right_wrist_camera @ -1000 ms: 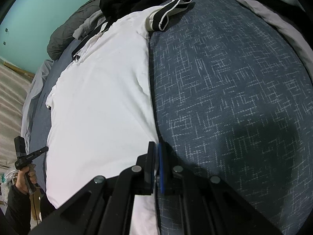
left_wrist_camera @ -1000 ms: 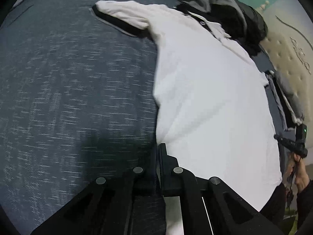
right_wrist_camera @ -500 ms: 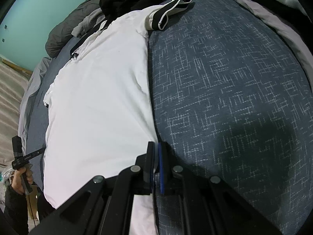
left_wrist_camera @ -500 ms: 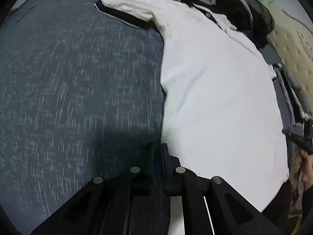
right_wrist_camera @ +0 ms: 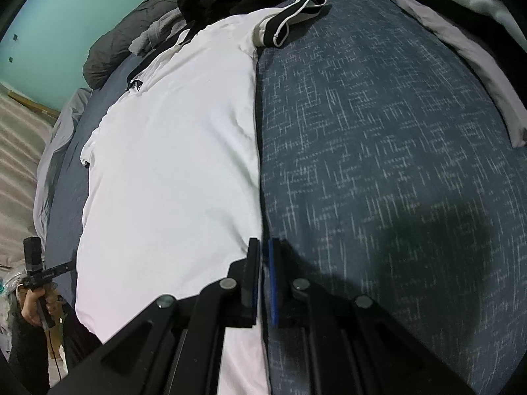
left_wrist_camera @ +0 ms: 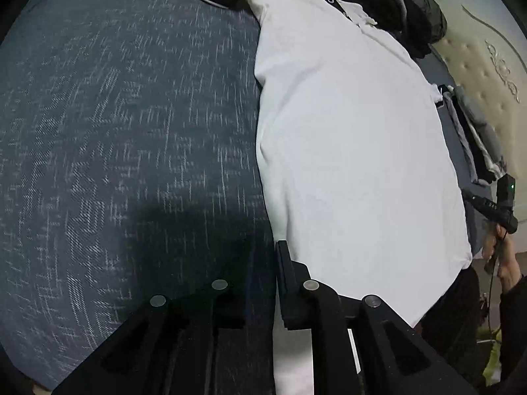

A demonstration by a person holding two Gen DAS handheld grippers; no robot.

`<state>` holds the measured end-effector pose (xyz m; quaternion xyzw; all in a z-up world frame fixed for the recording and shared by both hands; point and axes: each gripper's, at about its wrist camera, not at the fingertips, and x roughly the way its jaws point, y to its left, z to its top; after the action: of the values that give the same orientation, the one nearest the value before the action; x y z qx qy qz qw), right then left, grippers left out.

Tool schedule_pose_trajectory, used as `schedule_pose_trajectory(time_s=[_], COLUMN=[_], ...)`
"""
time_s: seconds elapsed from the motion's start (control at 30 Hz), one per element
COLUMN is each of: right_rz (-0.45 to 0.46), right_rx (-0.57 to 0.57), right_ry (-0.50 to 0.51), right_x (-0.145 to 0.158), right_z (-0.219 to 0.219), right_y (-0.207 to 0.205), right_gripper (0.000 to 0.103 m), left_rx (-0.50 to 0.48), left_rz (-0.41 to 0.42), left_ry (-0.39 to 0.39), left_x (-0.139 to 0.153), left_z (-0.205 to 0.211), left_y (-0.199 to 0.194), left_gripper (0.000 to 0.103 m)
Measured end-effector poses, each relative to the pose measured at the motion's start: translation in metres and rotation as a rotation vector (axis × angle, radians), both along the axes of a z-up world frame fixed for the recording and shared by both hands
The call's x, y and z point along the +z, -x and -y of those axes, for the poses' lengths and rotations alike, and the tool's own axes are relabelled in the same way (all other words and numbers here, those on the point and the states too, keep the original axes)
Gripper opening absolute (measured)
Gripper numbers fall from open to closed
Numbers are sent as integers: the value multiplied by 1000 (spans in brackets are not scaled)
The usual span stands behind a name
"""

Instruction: Fold clothes

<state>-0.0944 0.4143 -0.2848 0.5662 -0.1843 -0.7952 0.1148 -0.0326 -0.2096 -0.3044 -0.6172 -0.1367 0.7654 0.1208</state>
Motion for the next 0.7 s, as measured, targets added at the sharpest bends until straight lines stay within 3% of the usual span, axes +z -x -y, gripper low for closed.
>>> schedule_pose_trajectory(time_s=[0.2, 0.37, 0.5, 0.6, 0.7], right_rz=[1, -2, -9, -12, -12], right_rx=[-15, -30, -37, -38, -38], right_ry=[14, 23, 23, 22, 22], right_x=[1, 3, 6, 7, 8], right_z=[-4, -5, -3, -2, -1], right_y=[-11, -17, -19, -19, -18], right_gripper=[5, 5, 5, 5, 5], left_rx=[14, 25, 12, -10, -6], left_rz=[-15, -20, -33, -48, -62], left_ry=[-23, -8, 16, 46, 60], left_x=[0, -6, -7, -6, -2], left_z=[-1, -3, -4, -10, -10], left_y=[-4, 5, -10, -11, -14], left_gripper=[13, 13, 13, 3, 1])
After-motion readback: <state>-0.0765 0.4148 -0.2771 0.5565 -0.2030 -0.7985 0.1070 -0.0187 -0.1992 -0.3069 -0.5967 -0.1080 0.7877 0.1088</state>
